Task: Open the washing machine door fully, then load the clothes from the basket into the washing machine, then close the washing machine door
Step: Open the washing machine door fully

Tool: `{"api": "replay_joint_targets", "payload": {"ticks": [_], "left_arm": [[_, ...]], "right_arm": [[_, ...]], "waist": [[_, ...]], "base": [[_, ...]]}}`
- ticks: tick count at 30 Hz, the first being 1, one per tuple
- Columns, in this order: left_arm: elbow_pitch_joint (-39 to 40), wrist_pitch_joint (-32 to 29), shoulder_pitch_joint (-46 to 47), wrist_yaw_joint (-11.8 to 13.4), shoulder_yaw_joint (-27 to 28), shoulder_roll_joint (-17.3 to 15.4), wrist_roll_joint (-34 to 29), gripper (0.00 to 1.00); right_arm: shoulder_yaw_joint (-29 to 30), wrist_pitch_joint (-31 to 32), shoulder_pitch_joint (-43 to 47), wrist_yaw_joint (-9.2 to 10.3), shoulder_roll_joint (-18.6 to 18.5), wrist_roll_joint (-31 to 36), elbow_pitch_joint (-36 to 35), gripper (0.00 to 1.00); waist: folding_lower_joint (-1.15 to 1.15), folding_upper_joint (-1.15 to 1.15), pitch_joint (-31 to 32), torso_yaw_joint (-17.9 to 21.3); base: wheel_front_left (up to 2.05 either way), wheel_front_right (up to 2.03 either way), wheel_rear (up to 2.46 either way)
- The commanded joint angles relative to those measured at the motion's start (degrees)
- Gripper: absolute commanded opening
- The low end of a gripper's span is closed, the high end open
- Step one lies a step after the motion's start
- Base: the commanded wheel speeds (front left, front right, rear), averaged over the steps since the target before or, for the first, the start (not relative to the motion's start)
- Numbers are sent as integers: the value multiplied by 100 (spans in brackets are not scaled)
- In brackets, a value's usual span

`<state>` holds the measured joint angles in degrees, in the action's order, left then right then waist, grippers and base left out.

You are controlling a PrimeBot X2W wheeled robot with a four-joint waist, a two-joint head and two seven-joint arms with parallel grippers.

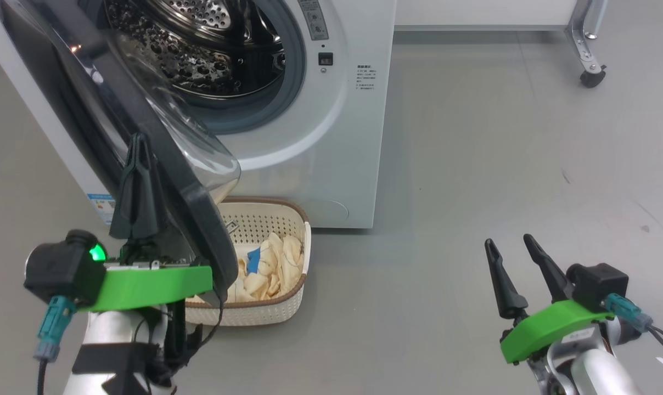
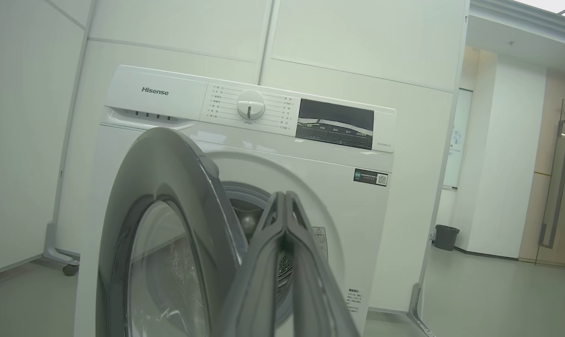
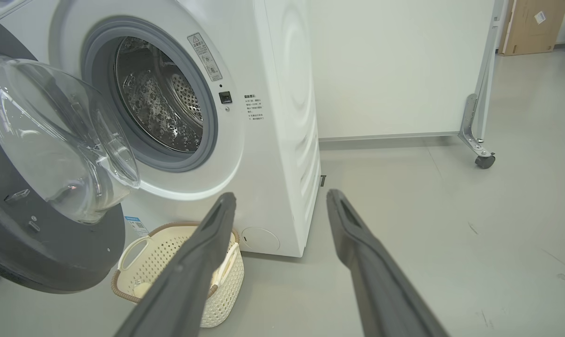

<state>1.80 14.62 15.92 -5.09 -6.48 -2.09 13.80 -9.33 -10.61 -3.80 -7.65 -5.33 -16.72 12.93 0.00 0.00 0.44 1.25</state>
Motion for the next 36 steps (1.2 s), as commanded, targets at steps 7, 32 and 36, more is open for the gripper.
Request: {"api": "replay_joint_targets", "payload": {"ticks": [7, 32, 36], "left_arm": [[-113, 38, 633, -81, -222, -78, -32, 0], [-2088, -128, 1013, -187, -1326, -83, 702, 0], [-2465, -187, 1033, -199, -1241, -82, 1052, 0]], "right_arm": [[-167, -89, -270, 16, -38, -25, -120, 100], [-207, -200, -427, 16, -35, -43, 30, 100], [-207, -216, -429, 16, -23, -42, 51, 100]], "waist": [[0, 0, 5, 105], [0, 0, -95, 318], [0, 0, -102, 327]], "base": [[0, 0, 0], [0, 0, 0], [0, 0, 0]]}}
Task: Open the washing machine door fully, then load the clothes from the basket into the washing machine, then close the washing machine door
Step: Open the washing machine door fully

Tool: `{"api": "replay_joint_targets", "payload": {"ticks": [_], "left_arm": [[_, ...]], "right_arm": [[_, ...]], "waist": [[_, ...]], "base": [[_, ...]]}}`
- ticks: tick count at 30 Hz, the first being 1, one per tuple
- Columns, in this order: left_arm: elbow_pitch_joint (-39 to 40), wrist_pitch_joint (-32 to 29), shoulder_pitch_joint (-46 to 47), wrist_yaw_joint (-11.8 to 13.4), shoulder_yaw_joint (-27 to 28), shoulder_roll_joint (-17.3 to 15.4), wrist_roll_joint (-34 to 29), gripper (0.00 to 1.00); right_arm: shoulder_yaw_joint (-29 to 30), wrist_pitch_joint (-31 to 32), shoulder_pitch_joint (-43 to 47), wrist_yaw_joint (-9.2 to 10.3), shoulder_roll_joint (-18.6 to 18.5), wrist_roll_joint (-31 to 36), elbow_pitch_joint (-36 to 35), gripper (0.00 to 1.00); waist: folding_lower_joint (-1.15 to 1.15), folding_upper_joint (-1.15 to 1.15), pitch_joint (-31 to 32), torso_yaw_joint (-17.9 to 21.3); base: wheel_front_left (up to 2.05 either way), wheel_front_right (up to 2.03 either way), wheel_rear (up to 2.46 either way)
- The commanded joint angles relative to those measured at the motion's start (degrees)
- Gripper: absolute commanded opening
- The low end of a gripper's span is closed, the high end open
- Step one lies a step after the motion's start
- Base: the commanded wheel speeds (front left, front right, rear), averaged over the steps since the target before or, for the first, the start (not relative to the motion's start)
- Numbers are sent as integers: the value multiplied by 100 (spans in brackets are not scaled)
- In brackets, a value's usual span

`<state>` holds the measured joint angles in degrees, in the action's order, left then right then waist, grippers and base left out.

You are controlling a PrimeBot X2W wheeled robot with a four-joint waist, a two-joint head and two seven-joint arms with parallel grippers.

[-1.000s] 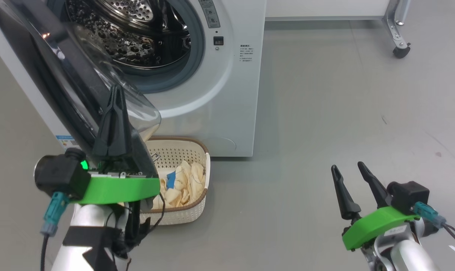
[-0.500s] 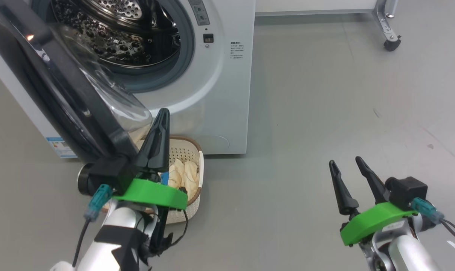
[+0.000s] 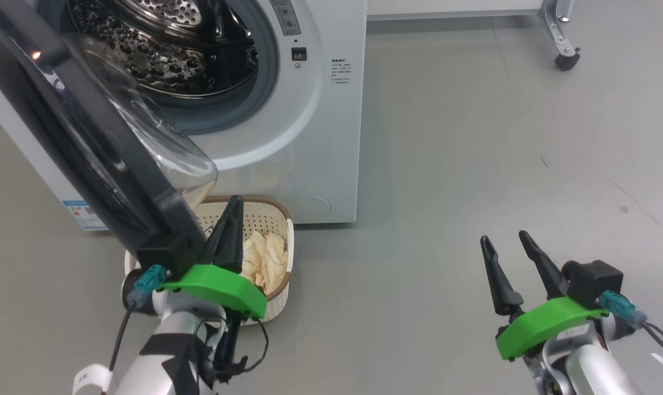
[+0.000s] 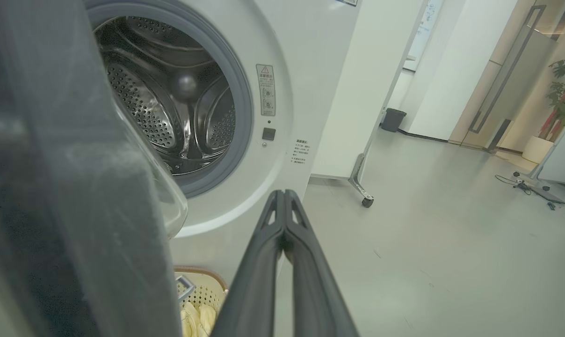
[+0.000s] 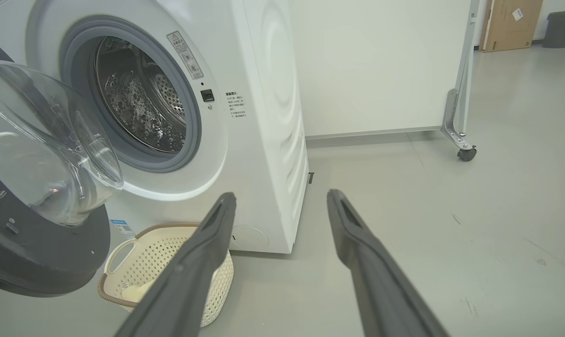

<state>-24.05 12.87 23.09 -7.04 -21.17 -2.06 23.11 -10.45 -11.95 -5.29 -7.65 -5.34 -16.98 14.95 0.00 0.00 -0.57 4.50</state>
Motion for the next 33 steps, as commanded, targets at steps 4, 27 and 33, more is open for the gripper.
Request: {"api": "replay_joint_targets", "payload": {"ticks": [4, 27, 33], "left_arm": [[-173, -18, 419, -11, 258, -105, 247, 0], [-894, 170, 514, -6, 318, -175, 310, 0], [-961, 191, 490, -12, 279, -170, 328, 0]], "right_arm": [[-106, -97, -288, 16, -12, -18, -121, 100], [-68, -143, -251, 16, 17, -6, -19, 100], [-80, -132, -216, 16, 25, -8, -14, 100]], "waist": [[0, 0, -16, 12], [0, 0, 55, -190], [0, 0, 89, -447]], "base": [[0, 0, 0], [0, 0, 0], [0, 0, 0]]}}
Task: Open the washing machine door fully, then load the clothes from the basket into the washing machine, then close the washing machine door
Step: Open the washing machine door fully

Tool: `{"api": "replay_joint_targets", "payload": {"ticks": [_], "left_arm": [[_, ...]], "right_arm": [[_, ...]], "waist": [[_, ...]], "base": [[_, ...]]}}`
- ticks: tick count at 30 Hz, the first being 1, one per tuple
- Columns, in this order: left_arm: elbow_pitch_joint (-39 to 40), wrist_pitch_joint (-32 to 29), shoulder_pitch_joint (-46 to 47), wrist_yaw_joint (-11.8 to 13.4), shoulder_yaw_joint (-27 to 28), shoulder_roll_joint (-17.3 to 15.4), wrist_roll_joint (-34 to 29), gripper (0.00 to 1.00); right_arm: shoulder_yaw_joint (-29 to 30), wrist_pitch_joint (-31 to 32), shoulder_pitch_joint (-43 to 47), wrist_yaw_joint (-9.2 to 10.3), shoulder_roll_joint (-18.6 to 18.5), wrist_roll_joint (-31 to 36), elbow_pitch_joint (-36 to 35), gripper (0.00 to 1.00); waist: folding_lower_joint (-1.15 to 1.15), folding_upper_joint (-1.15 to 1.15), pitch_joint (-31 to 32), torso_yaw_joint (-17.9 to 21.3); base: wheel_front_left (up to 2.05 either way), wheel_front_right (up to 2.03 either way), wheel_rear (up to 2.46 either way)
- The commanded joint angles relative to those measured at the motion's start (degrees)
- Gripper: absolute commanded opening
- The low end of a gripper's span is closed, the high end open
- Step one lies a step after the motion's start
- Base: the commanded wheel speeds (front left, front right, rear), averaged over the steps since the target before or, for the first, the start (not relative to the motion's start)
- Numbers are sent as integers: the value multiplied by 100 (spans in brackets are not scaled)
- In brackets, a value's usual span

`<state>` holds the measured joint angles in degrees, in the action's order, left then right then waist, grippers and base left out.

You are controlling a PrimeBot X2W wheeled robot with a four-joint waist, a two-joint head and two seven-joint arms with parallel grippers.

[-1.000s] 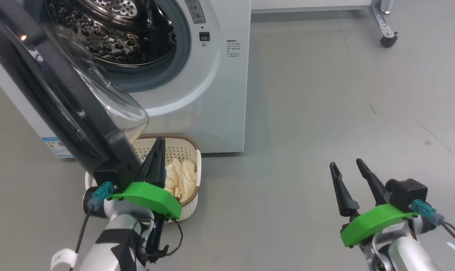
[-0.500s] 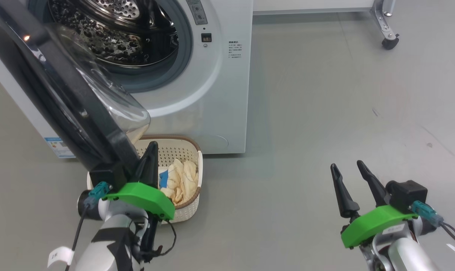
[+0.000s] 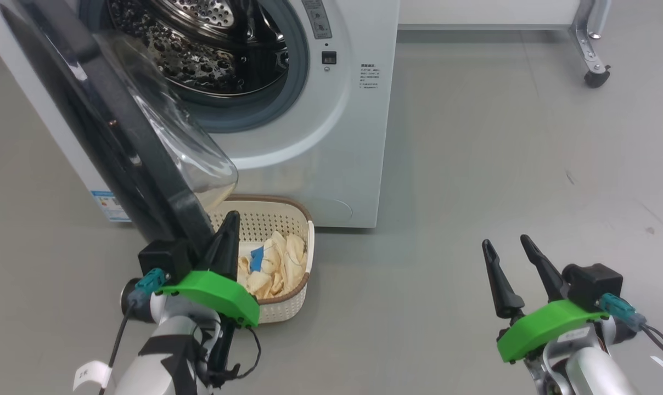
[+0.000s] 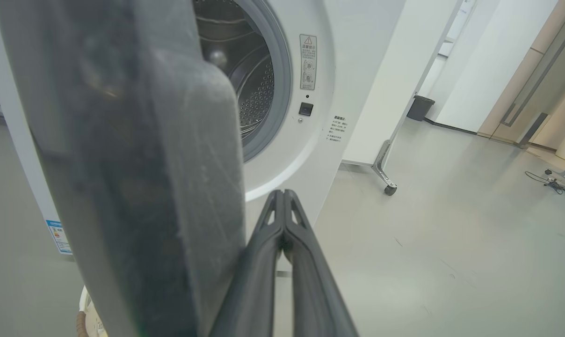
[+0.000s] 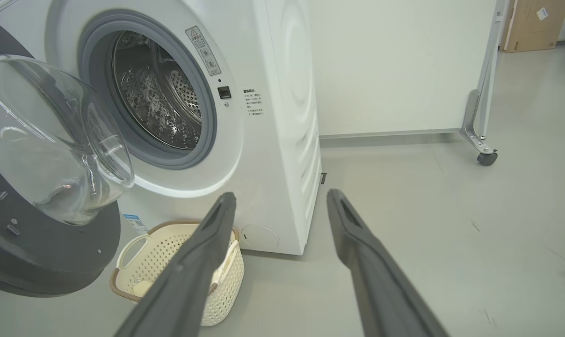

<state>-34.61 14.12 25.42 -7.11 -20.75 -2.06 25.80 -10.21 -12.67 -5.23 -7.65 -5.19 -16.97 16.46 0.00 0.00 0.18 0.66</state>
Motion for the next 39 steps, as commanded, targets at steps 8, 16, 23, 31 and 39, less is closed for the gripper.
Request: {"api": "replay_joint_targets", "payload": {"ticks": [8, 16, 23, 31, 39], "left_arm": [[63, 77, 171, -12, 184, -165, 113, 0], [42, 82, 95, 1, 129, -198, 79, 0], [67, 84, 75, 23, 152, -230, 104, 0], [138, 86, 14, 69, 215, -296, 141, 0], [221, 86, -85, 139, 339, -432, 189, 0]], "right_arm": [[-113, -60, -186, 16, 36, -28, -141, 100], [-117, -79, -160, 16, 71, -48, -84, 100], [-133, -100, -136, 16, 94, -70, -48, 100], [-175, -126, -129, 16, 114, -90, 2, 100], [-226, -145, -121, 16, 121, -108, 55, 100]], "waist": [[0, 0, 78, -390], [0, 0, 146, -696], [0, 0, 180, -920], [0, 0, 195, -1171], [0, 0, 213, -1387]], "base": [[0, 0, 0], [0, 0, 0], [0, 0, 0], [0, 0, 0], [0, 0, 0]]}}
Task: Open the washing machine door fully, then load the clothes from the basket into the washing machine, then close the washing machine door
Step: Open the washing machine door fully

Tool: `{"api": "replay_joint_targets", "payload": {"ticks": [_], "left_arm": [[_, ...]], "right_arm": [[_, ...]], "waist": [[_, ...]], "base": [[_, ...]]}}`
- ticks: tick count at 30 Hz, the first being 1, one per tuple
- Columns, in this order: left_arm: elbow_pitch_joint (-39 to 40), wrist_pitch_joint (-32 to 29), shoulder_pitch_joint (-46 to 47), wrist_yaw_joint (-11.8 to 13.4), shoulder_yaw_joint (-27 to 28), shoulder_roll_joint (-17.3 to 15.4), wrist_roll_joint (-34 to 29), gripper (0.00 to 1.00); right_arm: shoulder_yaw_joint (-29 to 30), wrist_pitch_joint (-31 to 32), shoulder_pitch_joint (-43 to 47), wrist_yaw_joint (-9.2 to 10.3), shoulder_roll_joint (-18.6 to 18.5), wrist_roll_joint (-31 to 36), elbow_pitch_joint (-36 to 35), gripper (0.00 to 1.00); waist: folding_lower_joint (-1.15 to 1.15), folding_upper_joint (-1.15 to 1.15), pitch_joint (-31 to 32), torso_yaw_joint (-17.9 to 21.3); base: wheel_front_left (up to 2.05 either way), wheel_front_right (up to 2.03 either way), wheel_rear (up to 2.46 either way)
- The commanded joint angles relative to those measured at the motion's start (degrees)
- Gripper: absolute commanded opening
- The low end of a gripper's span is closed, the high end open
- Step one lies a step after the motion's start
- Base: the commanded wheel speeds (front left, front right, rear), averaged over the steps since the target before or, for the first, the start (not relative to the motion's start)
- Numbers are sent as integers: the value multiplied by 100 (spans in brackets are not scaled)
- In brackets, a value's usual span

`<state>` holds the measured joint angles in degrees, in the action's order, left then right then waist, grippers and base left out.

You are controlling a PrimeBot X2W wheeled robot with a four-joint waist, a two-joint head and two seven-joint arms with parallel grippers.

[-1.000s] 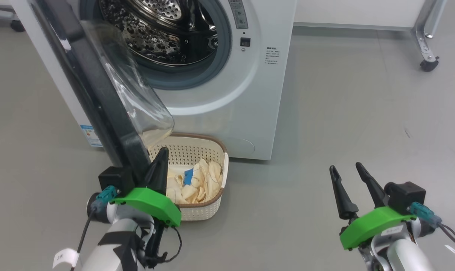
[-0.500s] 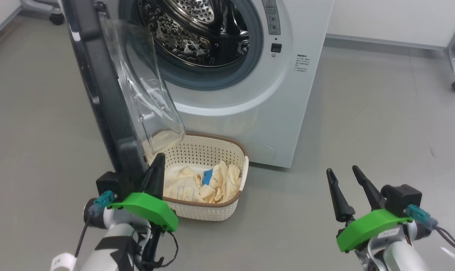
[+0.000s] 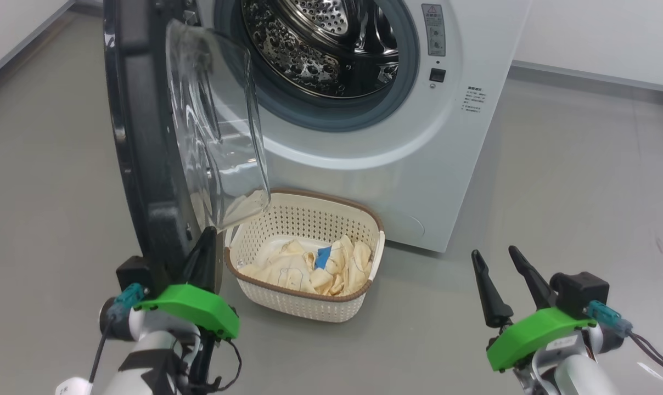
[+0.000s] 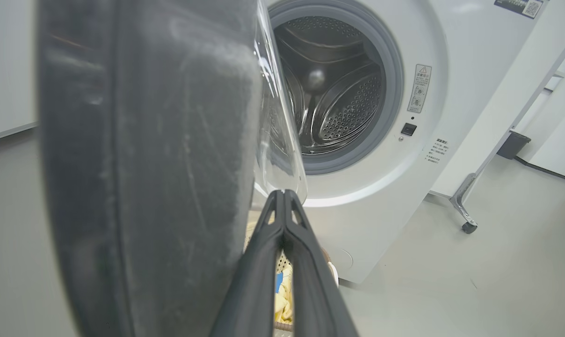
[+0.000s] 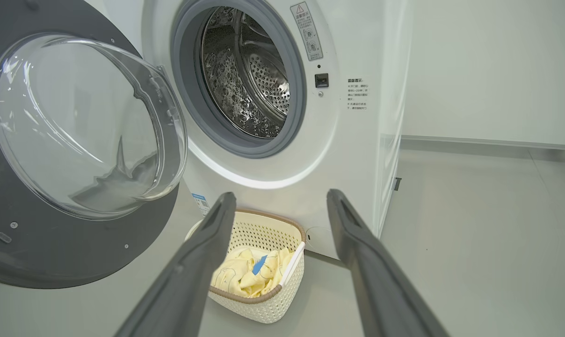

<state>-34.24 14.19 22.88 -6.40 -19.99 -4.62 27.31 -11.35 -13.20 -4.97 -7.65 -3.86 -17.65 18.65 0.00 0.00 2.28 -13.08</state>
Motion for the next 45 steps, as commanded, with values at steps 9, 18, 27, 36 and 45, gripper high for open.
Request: {"api": "replay_joint_targets", "payload": {"ticks": [9, 18, 27, 36, 45], "left_arm": [[312, 80, 27, 138, 437, -326, 115, 0], [500, 81, -57, 248, 730, -553, 216, 0], [754, 81, -94, 388, 1174, -791, 289, 0], [1016, 81, -103, 485, 1837, -1029, 330, 0], [1120, 81, 95, 577, 2501, -1157, 317, 0]], "right_arm": [[-159, -106, -145, 16, -2, -51, -129, 100], [-189, -111, -160, 16, 2, -35, -145, 100], [-186, -59, -271, 16, -59, 5, -224, 100], [-118, 89, -426, 16, -220, 92, -416, 100], [134, 352, -486, 16, -451, 203, -731, 100]], "waist": [[0, 0, 15, -181], [0, 0, -107, -248], [0, 0, -441, -171], [0, 0, -916, -79], [0, 0, -1500, -126]], "base": [[0, 0, 0], [0, 0, 0], [0, 0, 0], [0, 0, 0], [0, 0, 0]]}}
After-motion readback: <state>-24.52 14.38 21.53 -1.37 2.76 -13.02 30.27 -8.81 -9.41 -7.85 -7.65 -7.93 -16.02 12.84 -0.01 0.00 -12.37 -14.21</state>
